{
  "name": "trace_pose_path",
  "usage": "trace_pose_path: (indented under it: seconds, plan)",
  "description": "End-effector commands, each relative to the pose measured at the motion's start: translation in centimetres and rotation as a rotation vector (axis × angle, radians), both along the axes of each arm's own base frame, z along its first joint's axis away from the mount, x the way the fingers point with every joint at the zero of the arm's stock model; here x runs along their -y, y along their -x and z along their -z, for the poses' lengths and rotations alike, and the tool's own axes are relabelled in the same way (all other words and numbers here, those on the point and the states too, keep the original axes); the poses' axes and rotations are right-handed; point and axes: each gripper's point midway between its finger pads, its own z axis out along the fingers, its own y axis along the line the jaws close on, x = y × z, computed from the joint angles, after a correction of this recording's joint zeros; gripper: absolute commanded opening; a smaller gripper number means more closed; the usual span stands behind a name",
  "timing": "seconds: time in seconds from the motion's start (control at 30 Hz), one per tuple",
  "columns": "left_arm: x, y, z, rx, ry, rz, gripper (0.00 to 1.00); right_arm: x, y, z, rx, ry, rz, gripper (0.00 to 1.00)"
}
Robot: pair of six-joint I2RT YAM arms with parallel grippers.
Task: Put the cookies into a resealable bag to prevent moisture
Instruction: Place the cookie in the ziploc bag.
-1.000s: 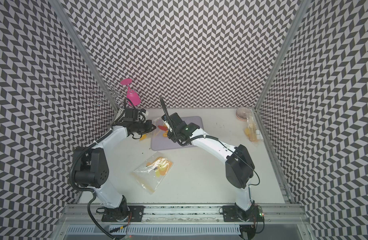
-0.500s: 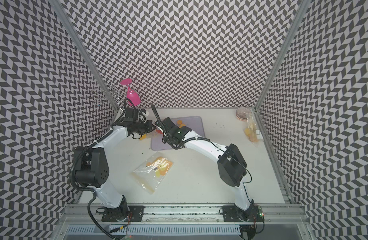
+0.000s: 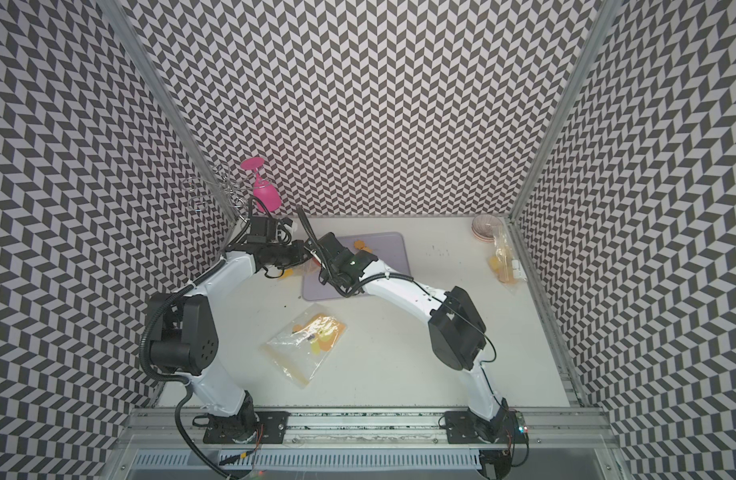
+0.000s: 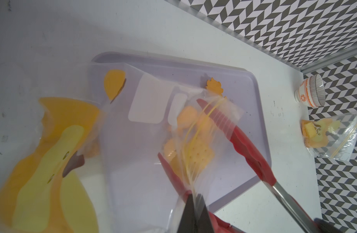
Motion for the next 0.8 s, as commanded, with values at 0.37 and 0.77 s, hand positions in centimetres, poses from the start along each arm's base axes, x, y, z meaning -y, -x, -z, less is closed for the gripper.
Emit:
trace_pose_path:
  seconds: [0.37,0.77]
  plan:
    - [0.1,-0.4,-0.2,0.012,-0.013,0.007,0.00,0.7,0.7,-5.3,0.042,-0.137,0.041,0.52]
    - [-0.3,-0.4,-0.8,0.026,-0.015,-0.010,0.00,8.1,4.7,-7.5,0.015,-0.490,0.191,0.51]
